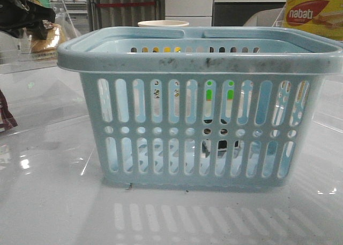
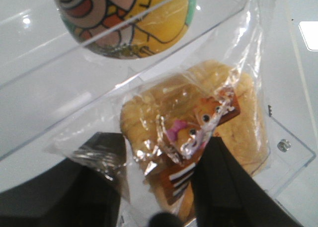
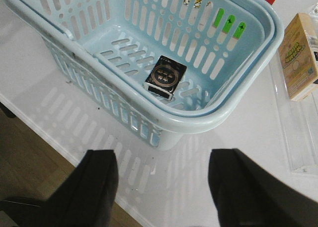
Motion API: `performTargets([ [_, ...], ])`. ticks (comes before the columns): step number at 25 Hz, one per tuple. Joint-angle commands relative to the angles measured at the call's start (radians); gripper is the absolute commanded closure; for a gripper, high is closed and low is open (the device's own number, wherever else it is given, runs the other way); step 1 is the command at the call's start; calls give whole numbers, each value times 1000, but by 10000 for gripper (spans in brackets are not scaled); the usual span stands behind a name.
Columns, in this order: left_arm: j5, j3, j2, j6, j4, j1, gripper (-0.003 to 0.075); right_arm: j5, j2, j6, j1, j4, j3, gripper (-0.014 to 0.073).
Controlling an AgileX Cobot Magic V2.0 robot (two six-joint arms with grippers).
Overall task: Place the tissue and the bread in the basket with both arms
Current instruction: 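Reach the left gripper to the packaged bread bun on the shelf and grasp it, then lift the bread bun and carry it over the basket with the left gripper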
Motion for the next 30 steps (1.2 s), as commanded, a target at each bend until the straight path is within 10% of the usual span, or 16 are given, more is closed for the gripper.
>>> performTargets([
  [1, -72, -39, -58, 0, -4, 3, 486, -72, -1, -6, 2, 3, -25, 83],
  [9, 4, -39, -105, 0, -4, 3, 631, -72, -1, -6, 2, 3, -25, 83],
  [20, 277, -41, -364, 0, -79, -13, 630, -72, -1, -6, 2, 3, -25, 83],
  [30, 565, -41, -572, 73, -89, -271, 630, -72, -1, -6, 2, 3, -25, 83],
])
